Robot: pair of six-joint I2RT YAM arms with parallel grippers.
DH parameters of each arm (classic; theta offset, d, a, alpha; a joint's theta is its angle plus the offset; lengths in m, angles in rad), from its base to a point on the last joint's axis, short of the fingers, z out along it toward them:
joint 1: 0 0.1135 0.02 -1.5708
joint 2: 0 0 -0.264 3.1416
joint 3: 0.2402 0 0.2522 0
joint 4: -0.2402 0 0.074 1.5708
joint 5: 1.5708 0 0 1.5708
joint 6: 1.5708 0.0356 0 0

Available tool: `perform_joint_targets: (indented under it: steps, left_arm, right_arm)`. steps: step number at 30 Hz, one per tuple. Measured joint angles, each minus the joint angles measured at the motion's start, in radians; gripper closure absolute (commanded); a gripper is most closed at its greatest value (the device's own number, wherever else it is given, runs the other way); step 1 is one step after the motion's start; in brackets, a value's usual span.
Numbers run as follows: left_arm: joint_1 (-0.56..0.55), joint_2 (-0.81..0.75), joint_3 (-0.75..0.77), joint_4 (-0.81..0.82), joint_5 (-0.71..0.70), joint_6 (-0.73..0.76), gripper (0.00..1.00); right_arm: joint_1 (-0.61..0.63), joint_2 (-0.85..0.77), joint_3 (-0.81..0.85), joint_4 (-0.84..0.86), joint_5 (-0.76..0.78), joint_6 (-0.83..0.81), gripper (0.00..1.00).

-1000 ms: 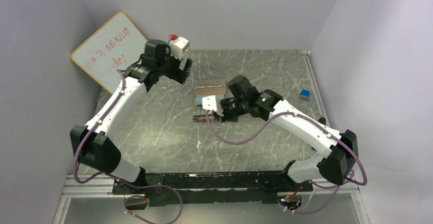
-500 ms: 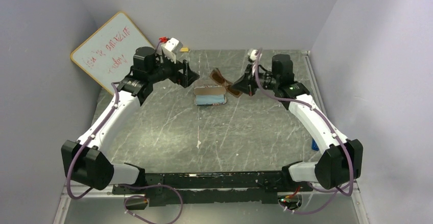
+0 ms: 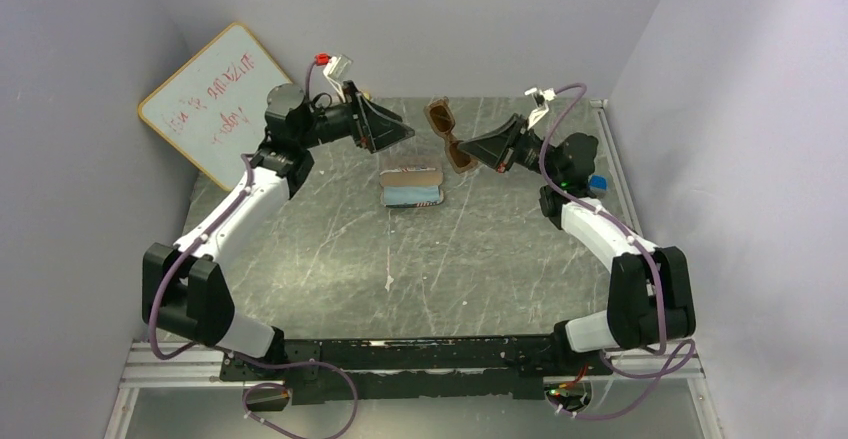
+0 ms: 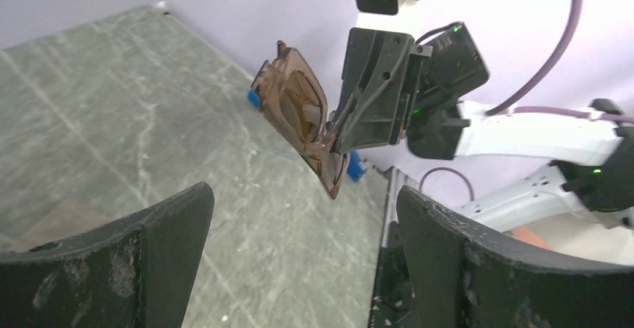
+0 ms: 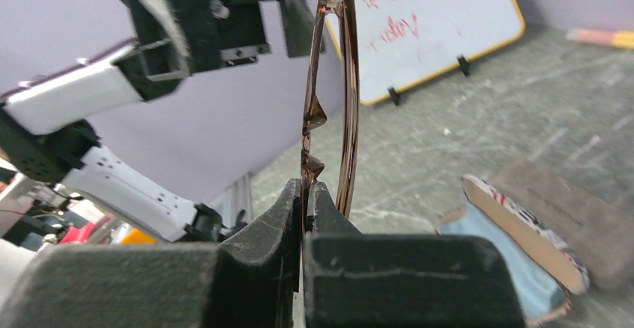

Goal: Organize the sunglasses
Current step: Fold the sunglasses.

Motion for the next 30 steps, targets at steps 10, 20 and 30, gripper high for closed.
perform_joint_targets:
  steps: [10,20,30]
  left_arm:
    - [-0.045,0.063,-0.005,0.141,0.024,-0.161,0.2]
    - [-0.076,0.063,-0.005,0.201,0.039,-0.211,0.25]
    - [-0.076,0.063,-0.005,0.253,0.047,-0.255,0.36]
  right_arm:
    - [0.013,0.065,-0.03,0.446,0.023,0.307,1.0]
    - [0.077,0.078,-0.049,0.492,0.033,0.319,1.0]
    - [0.081,0.078,-0.062,0.488,0.034,0.288,1.0]
